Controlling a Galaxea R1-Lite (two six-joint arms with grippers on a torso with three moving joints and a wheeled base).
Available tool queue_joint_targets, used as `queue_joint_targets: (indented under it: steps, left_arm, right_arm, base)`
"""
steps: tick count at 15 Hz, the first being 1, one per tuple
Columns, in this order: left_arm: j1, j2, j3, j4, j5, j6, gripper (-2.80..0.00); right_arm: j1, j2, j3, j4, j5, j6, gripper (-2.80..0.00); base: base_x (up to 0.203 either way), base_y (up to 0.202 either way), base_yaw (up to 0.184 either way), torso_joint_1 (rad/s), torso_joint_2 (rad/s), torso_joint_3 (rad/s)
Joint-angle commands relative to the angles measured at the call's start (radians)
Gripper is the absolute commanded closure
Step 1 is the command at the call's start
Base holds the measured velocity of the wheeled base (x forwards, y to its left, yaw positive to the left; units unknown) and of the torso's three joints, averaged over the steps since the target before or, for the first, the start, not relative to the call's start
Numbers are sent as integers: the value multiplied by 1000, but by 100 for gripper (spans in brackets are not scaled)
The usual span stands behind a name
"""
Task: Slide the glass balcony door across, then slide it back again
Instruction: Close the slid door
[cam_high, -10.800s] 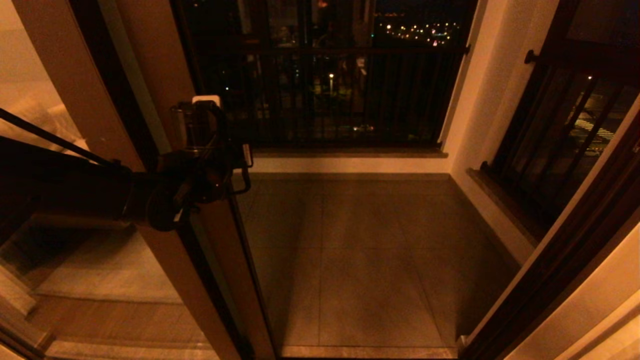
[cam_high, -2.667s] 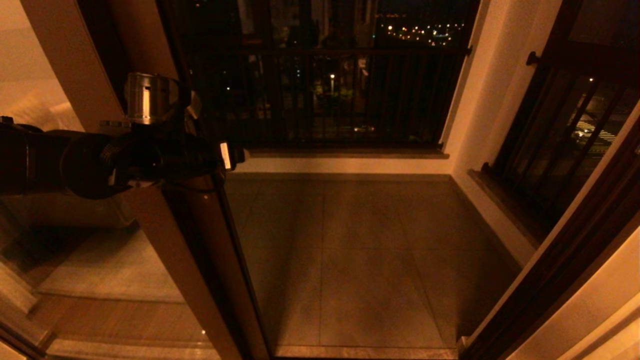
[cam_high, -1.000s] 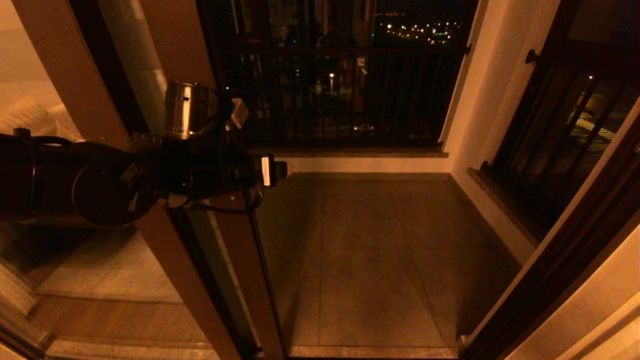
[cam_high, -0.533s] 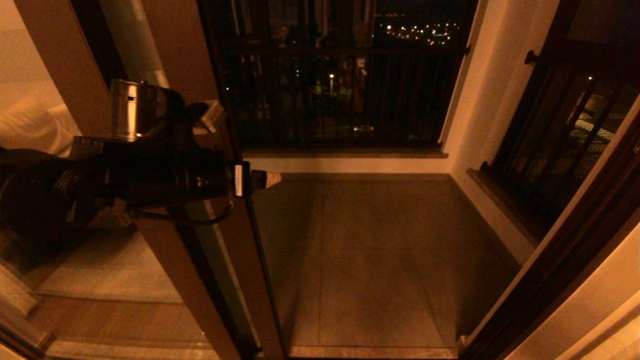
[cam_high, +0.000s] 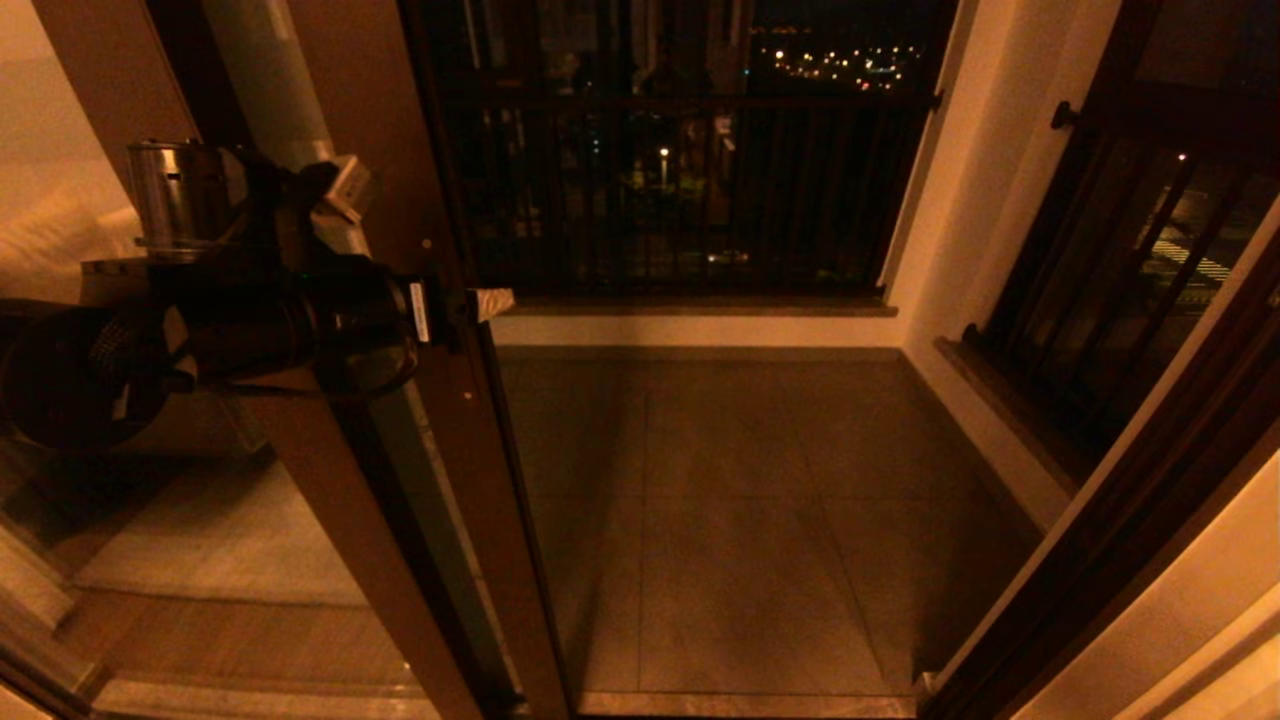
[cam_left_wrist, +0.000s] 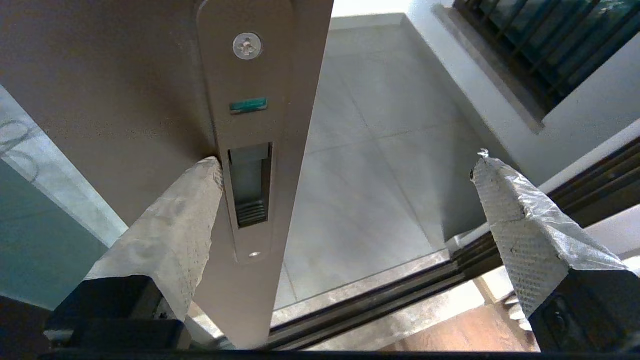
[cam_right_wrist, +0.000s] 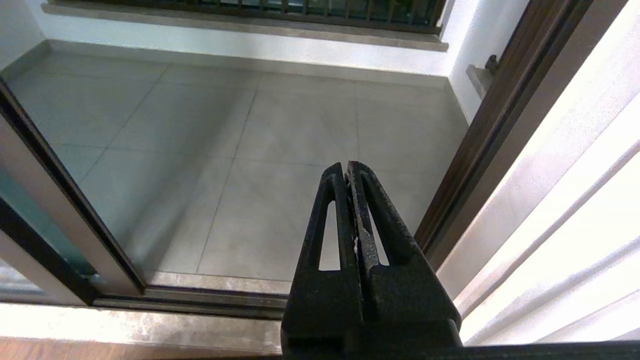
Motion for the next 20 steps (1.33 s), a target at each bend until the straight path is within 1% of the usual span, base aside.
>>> queue_joint_targets:
  steps: [1, 5, 7, 9, 20]
  left_arm:
    - [0, 31, -5, -5, -5, -1, -280]
    - [-5, 5, 14, 5, -8, -1, -280]
    - [-14, -37, 29, 56, -8, -1, -280]
    - [-15, -58, 52, 73, -8, -5, -280]
    - [-18, 55, -14, 65, -5, -4, -280]
  right_arm:
    - [0, 1, -1, 0, 1, -1, 0]
    - [2, 1, 0, 0, 1, -1, 0]
    - [1, 1, 0, 0, 1, -1, 0]
    - [1, 1, 0, 0, 1, -1, 0]
    - [1, 1, 0, 0, 1, -1, 0]
  base:
    - [0, 0, 0, 0, 0, 0]
    - [0, 0, 0, 0, 0, 0]
    - [0, 0, 0, 0, 0, 0]
    - [0, 0, 0, 0, 0, 0]
    - [0, 0, 0, 0, 0, 0]
